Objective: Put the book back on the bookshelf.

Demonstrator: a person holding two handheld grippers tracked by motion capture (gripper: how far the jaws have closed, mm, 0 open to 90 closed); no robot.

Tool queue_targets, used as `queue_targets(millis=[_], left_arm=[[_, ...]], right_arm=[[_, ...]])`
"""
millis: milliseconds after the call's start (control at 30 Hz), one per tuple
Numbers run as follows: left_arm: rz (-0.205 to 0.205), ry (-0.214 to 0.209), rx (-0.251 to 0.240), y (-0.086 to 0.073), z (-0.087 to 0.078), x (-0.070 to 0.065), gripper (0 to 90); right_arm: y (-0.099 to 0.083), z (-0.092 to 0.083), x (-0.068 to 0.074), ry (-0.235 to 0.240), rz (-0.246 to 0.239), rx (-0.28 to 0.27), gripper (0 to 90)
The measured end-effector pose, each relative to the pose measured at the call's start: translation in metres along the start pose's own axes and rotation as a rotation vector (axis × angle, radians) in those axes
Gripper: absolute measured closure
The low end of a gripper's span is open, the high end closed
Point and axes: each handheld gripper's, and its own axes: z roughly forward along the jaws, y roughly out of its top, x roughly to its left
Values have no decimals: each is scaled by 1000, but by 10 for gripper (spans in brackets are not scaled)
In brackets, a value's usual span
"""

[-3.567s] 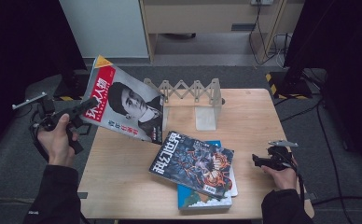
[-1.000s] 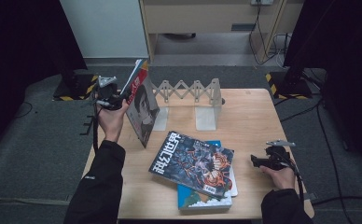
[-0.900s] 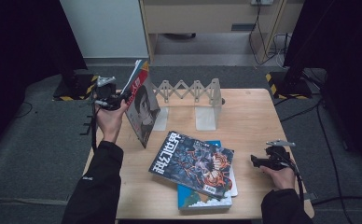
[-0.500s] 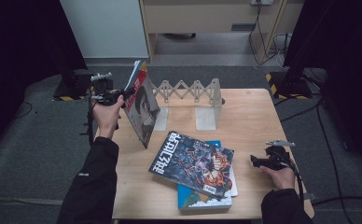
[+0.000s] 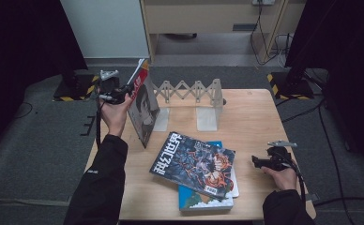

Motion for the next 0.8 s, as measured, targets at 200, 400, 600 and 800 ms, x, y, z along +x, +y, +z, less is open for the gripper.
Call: queue_targets(millis=[200,400,600,800], left_arm=[[-2,25,-65,0,2,1,860],[70,74,-93,-11,12,-11,860],[60,61,-93,-20,13,-6,859],[30,7,-82,-22,9,2,814]], right_arm=[[0,0,0,-1,3,-6,85],[0,0,0,-1,2,-7,86],[0,0,0,2,-8,-4,87],[0,-1,0,3,-7,-1,87]])
